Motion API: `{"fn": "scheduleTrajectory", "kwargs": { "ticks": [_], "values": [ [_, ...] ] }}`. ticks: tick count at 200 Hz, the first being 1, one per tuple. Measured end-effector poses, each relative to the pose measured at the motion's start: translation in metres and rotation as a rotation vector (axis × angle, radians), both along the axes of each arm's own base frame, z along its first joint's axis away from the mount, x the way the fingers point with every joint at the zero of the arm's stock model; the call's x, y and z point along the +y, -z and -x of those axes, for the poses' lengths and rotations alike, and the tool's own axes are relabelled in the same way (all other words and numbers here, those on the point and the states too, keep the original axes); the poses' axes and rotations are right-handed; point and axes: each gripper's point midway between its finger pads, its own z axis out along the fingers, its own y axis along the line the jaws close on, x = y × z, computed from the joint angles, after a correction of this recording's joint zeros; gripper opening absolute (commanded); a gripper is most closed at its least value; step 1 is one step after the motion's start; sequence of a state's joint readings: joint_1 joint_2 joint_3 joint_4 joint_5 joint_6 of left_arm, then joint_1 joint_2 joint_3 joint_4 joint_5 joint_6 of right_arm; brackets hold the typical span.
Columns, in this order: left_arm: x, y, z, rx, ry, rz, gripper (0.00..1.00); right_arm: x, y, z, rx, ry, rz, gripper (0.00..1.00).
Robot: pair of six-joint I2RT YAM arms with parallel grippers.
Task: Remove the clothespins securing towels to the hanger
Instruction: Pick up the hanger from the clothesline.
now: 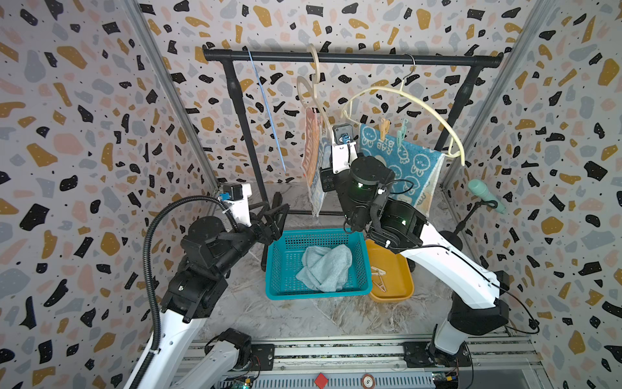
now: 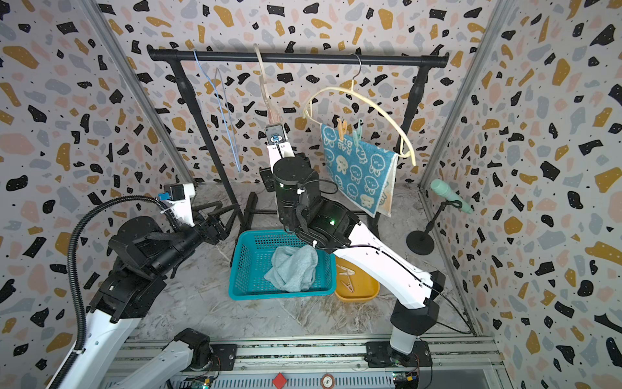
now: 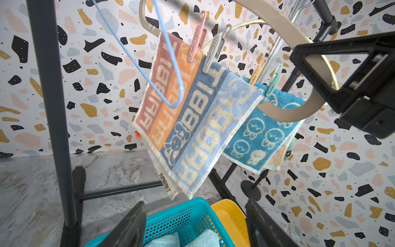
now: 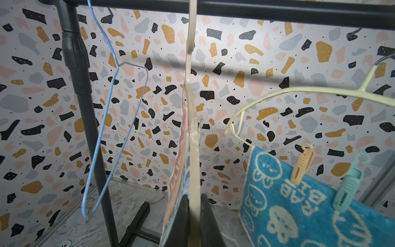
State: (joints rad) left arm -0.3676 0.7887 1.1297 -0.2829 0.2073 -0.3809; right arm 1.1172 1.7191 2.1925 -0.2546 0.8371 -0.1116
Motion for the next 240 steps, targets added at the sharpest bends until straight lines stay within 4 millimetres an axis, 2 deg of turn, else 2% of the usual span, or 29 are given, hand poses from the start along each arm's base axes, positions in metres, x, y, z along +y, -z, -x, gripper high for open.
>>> {"fn": "scheduleTrajectory", "kwargs": {
  "ticks": [55, 94, 133, 166, 189, 240],
  "values": [
    [-0.001, 0.006, -0.007, 0.016, -0.008, -0.014, 0.74, -0.003, -0.015, 0.013, -0.038, -0.036, 0.007, 0.0],
    [-0.002, 0.01, -0.01, 0.02, -0.008, -0.038, 0.74, -0.02, -0.03, 0.029, -0.077, -0.074, -0.018, 0.0],
    [-0.002, 0.003, -0.012, 0.009, -0.01, -0.049, 0.74, -0.039, -0.042, 0.042, -0.107, -0.103, -0.057, 0.0],
    [-0.004, 0.0, -0.013, 0.006, -0.003, -0.086, 0.74, -0.05, -0.037, 0.05, -0.097, -0.134, -0.054, 0.0],
    [-0.006, -0.004, -0.014, 0.0, 0.01, -0.112, 0.74, -0.058, -0.026, 0.052, -0.074, -0.162, -0.054, 0.0],
    [-0.022, 0.005, -0.011, 0.035, 0.113, -0.158, 0.74, -0.094, 0.002, 0.056, 0.0, -0.227, -0.073, 0.0]
  ]
}}
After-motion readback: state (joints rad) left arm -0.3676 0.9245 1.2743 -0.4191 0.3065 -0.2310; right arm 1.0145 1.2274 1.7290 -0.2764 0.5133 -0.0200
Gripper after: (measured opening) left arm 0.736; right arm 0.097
